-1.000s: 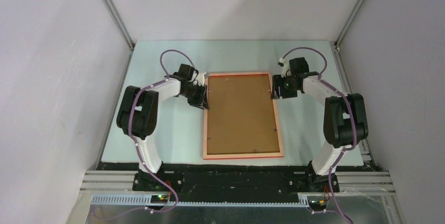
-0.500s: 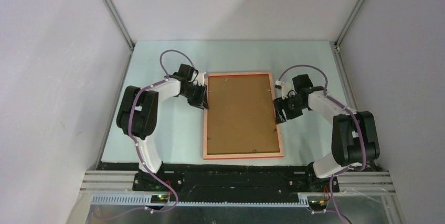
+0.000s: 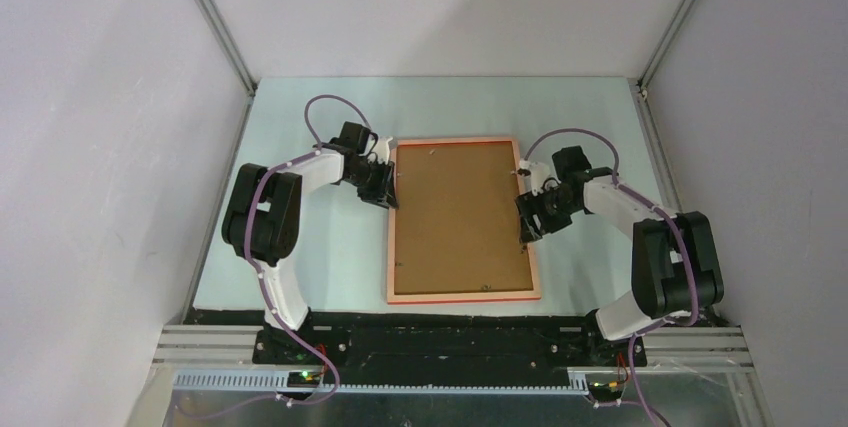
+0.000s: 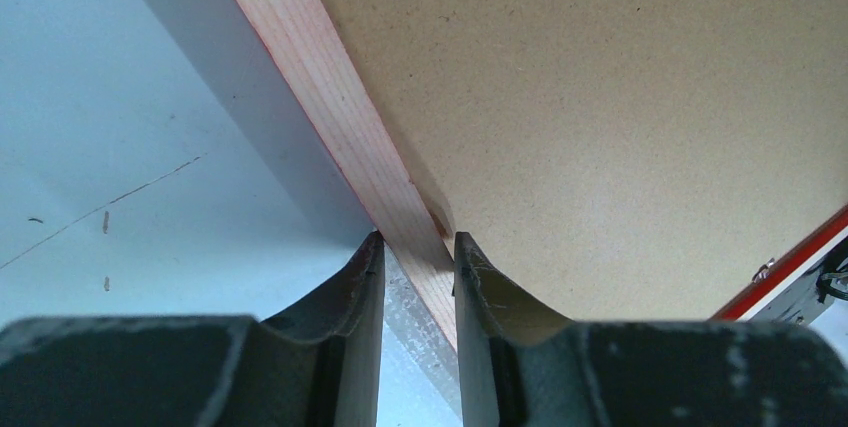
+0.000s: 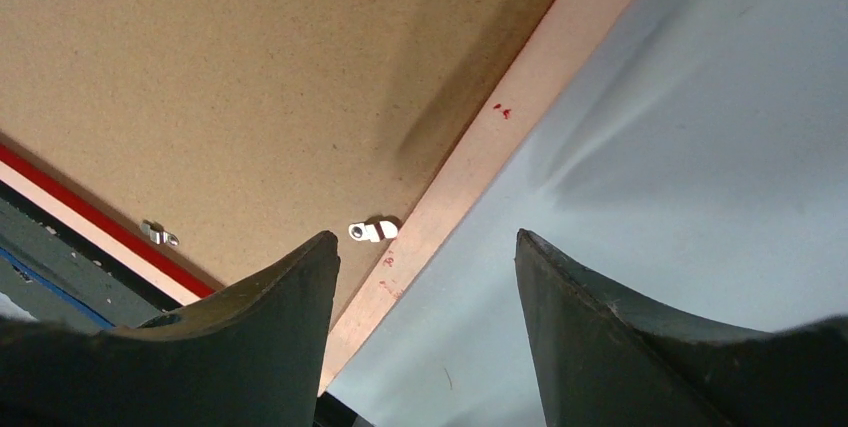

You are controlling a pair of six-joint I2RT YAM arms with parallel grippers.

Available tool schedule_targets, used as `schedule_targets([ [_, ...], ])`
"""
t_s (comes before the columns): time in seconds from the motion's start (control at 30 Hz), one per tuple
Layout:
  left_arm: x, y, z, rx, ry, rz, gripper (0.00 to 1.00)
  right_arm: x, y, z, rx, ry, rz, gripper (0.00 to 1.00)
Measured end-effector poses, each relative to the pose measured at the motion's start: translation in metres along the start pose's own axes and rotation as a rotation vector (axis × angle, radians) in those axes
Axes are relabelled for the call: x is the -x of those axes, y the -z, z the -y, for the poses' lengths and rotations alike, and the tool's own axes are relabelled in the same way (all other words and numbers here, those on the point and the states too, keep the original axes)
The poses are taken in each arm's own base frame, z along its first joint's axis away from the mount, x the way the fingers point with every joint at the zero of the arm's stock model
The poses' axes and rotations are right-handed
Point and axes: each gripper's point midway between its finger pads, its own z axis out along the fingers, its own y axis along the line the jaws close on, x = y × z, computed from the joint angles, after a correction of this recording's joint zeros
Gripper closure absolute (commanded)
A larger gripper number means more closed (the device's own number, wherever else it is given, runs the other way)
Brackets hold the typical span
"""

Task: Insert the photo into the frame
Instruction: Install the photo frame at the center of the board.

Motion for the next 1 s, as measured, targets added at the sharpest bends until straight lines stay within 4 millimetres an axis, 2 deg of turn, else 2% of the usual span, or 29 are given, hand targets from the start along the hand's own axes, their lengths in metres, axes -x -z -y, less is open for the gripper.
schedule_targets([
  [1.0,0.0,0.0,0.0,-0.003,0.002,0.0,1.0,-0.01,-0.018,-0.006,-0.051,0.044,-0.087,0.37],
])
